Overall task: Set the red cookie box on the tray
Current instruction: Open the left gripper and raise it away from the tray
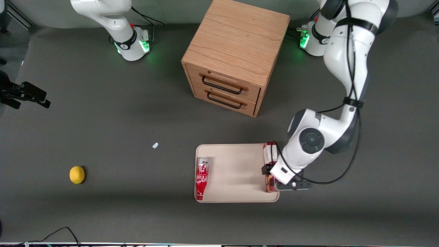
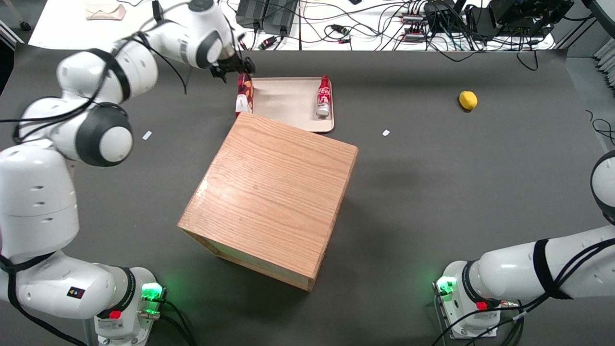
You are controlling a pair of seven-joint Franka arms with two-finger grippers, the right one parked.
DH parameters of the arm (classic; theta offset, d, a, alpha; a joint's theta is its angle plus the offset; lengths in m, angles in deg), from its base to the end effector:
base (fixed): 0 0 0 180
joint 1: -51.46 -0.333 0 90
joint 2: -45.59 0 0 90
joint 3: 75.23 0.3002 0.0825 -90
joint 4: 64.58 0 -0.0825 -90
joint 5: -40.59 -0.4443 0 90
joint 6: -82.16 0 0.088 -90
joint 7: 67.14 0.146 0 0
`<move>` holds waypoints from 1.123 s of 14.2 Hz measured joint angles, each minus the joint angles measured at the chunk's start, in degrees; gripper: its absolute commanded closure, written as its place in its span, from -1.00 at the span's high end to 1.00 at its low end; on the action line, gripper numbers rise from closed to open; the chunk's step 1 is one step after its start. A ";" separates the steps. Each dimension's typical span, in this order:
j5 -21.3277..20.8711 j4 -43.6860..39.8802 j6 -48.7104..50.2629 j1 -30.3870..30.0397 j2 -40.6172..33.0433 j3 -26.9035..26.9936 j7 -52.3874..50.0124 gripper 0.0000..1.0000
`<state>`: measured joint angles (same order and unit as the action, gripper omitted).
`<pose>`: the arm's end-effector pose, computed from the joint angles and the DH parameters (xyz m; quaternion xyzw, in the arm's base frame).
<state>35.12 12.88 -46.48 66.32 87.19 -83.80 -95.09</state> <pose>0.7450 -0.2948 0.2343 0.9955 0.0357 0.0754 0.0452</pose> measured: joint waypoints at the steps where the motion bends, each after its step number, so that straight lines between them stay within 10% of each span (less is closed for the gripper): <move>1: 0.03 1.96 1.15 -1.13 -3.06 0.04 0.00 1.00; 16: 2.90 24.46 27.96 -21.16 -43.06 0.89 26.16 1.00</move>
<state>38.01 37.34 -18.52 45.16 44.12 -82.91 -68.94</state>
